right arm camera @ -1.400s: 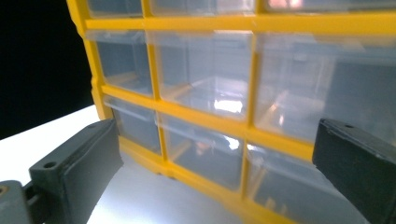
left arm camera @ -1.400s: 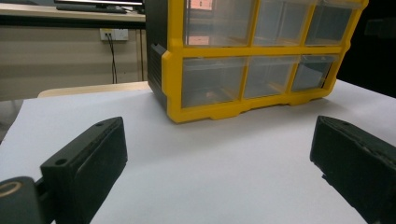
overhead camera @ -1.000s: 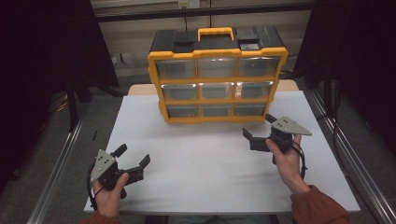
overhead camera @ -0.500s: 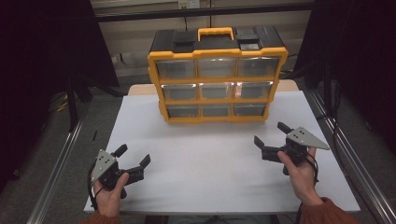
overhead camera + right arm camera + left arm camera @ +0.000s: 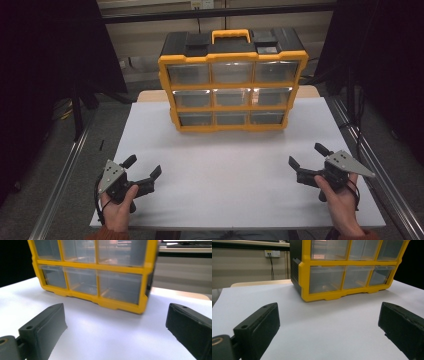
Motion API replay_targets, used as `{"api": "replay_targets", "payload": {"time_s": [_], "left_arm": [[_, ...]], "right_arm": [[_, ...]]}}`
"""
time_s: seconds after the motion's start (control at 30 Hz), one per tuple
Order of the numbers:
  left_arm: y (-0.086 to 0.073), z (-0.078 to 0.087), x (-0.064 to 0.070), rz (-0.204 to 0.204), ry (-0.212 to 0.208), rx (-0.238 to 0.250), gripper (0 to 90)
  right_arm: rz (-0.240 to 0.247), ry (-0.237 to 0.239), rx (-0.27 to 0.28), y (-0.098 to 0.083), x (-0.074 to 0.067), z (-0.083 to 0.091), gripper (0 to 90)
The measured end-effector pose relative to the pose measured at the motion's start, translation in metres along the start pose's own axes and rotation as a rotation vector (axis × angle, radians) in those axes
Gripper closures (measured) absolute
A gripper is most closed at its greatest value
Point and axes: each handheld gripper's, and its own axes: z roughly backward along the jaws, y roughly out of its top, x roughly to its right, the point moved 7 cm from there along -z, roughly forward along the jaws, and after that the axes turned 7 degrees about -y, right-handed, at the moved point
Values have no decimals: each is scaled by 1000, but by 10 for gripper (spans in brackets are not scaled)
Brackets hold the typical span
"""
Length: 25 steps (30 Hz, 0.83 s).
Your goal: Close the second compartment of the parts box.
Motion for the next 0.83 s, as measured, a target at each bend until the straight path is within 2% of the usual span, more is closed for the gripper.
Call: {"api": "replay_targets", "payload": {"time_s": [0.2, 0.3, 0.4, 0.47, 0.6, 0.7, 0.83], "left_arm": [[0, 0, 1, 3, -6, -4, 40], [-1, 1, 2, 1, -8, -5, 40], [-2, 2, -1, 4, 8, -8, 40], [-3, 3, -3, 5, 13, -12, 40], [-3, 2, -1, -6, 11, -14, 39], [-3, 0, 1, 1, -8, -12, 39], [-2, -1, -1, 8, 6, -18, 30]], "right_arm": [[6, -33, -17, -12, 9, 13, 21], [32, -52, -31, -19, 12, 17, 21], [38, -69, -29, -21, 17, 22, 21], [13, -74, -38, -24, 19, 24, 21], [10, -66, -22, -23, 17, 26, 18], [-4, -69, -18, -23, 18, 25, 18], [-12, -80, -18, -23, 19, 24, 18]]}}
